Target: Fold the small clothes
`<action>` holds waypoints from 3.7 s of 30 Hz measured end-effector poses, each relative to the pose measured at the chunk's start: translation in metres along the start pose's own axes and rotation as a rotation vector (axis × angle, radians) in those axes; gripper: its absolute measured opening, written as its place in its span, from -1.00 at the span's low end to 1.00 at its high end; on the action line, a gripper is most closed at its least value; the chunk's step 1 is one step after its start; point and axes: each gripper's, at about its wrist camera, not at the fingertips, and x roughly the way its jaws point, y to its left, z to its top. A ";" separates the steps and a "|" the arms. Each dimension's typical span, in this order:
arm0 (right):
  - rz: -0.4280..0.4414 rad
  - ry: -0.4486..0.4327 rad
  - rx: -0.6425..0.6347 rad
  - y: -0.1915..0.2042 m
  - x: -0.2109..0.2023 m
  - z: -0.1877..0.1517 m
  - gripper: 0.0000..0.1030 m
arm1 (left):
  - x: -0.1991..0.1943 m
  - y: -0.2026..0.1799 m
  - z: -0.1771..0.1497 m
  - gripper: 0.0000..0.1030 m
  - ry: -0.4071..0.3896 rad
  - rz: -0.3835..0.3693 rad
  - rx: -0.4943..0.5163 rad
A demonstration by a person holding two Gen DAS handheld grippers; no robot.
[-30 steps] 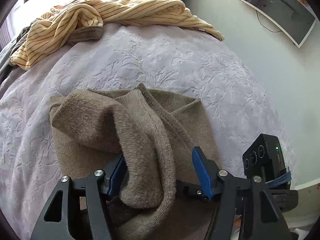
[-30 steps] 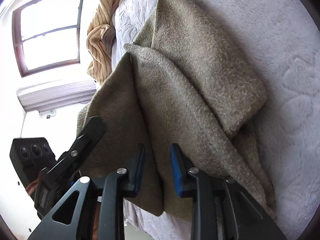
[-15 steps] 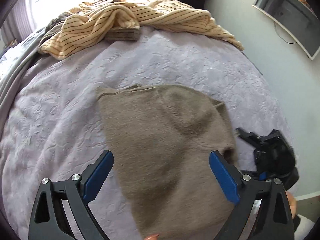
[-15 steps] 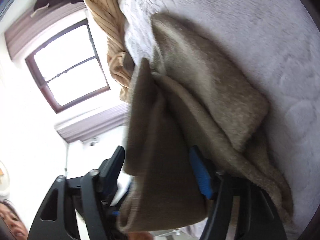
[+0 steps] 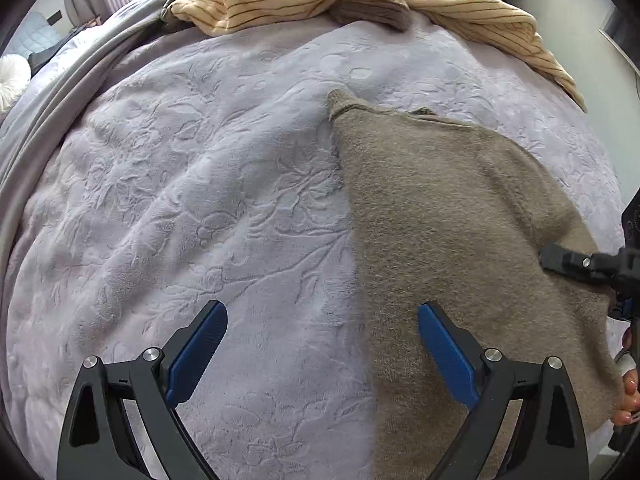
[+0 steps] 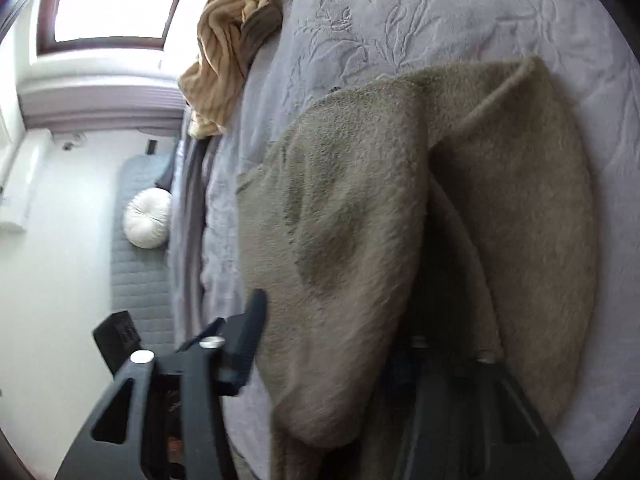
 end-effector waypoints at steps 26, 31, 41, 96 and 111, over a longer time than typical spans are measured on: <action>-0.254 -0.186 0.004 -0.036 -0.089 -0.011 -0.32 | -0.014 -0.041 -0.012 0.89 0.003 -0.049 0.152; -0.182 -0.176 -0.056 -0.009 -0.103 -0.031 -0.32 | -0.017 -0.043 -0.022 0.89 0.048 -0.092 0.124; -0.350 -0.051 -0.277 0.027 -0.067 -0.073 -0.66 | 0.010 -0.048 -0.084 0.90 0.141 -0.036 0.160; -0.250 0.001 -0.029 -0.038 -0.097 -0.051 0.16 | -0.047 -0.087 -0.075 0.99 0.169 0.031 0.003; -0.235 0.019 0.021 -0.052 -0.095 -0.049 0.26 | -0.049 -0.086 -0.077 0.99 0.218 0.031 -0.029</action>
